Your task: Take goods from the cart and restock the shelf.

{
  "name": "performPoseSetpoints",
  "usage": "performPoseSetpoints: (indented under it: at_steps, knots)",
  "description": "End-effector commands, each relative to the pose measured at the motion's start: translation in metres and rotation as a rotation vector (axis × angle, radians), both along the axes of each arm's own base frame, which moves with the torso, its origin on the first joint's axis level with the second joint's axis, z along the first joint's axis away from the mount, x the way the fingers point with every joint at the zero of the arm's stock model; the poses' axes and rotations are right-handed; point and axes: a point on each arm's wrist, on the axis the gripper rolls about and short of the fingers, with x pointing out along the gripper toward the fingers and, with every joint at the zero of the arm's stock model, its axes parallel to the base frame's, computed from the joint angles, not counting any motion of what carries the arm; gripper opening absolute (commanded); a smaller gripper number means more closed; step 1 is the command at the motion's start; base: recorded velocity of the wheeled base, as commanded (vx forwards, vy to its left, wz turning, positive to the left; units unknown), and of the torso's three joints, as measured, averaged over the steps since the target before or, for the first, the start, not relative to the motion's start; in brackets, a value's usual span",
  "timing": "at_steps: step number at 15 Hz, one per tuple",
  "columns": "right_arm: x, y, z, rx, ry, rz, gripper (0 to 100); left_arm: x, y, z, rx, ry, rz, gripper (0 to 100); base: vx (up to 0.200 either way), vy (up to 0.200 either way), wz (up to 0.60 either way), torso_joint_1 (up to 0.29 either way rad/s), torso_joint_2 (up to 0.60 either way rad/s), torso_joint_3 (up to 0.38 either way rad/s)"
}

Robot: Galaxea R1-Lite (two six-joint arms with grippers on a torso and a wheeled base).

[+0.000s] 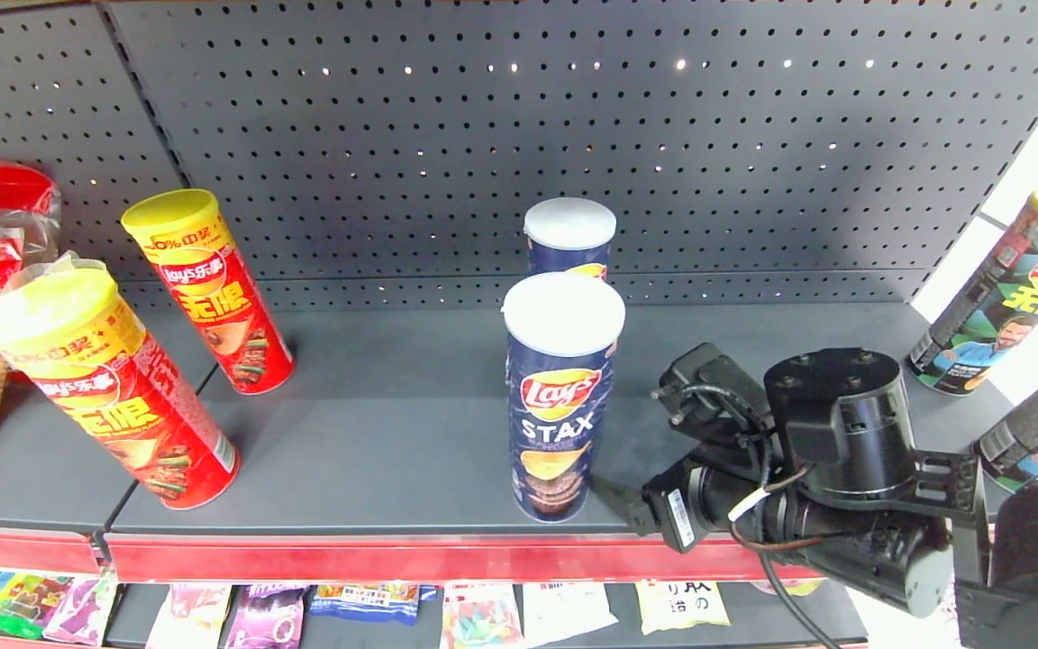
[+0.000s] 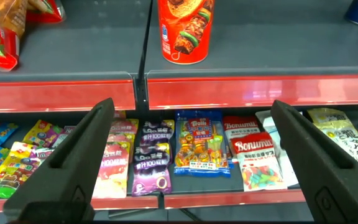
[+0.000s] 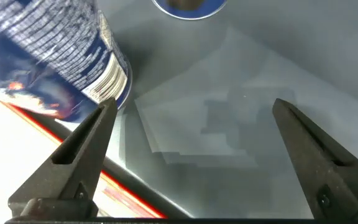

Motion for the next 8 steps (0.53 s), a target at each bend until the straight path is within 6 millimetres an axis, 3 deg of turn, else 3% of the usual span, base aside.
performPoseSetpoints:
  at_steps: [1,8]
  knots:
    - [-0.0002,0.0006,0.0,0.0,-0.001,0.002,100,0.0001,0.0,-0.0001,0.0,0.001,0.001,100,0.0,0.0,0.0,0.0,0.0,0.0]
    - [-0.0032,-0.0023,0.0019,0.007,-0.004,0.001,100,0.0001,0.0,-0.0001,0.0,0.001,0.001,100,0.0,0.0,0.0,0.0,0.0,0.0]
